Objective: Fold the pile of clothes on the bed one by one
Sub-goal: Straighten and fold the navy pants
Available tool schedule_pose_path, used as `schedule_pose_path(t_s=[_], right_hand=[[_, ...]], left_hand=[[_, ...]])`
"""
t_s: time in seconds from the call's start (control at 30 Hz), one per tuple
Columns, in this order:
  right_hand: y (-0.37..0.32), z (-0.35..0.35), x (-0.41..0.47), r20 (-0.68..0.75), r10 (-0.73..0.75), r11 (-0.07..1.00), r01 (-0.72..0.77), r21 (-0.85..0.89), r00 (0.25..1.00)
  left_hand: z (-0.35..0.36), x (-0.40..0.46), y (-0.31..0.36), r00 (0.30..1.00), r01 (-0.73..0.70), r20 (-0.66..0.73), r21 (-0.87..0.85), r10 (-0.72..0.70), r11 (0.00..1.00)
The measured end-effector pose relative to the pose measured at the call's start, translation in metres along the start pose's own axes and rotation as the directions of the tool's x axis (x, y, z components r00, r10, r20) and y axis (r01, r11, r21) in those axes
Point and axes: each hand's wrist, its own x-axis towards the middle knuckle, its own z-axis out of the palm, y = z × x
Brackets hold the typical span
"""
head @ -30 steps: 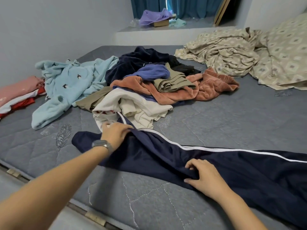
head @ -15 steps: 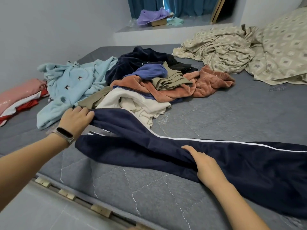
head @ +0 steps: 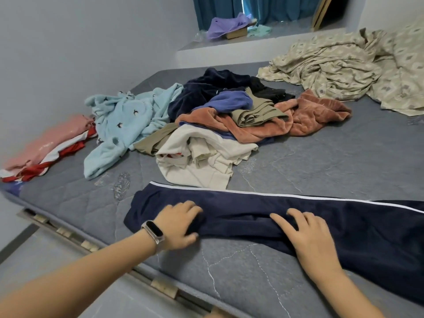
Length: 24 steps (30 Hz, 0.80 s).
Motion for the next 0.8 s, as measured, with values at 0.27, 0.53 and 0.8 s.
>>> schedule_pose_path(t_s=[0.27,0.53,0.8], right_hand=[[-0.001,-0.035,0.007,0.199,0.147,0.962,-0.187,0.2,0.969],[0.069,-0.061,-0.02,0.48,0.329,0.923,-0.383,0.016,0.813],[0.123,-0.095,-0.054,0.498,0.564,0.439,-0.75,0.495,0.659]], left_hand=[[0.019,0.049,0.029,0.972,-0.082,-0.195,0.242,0.131,0.967],[0.007,0.035,0.012,0.781,0.332,0.414,0.359,-0.468,0.872],[0.007,0.05,0.129,0.933,-0.29,-0.231,-0.021,0.278,0.957]])
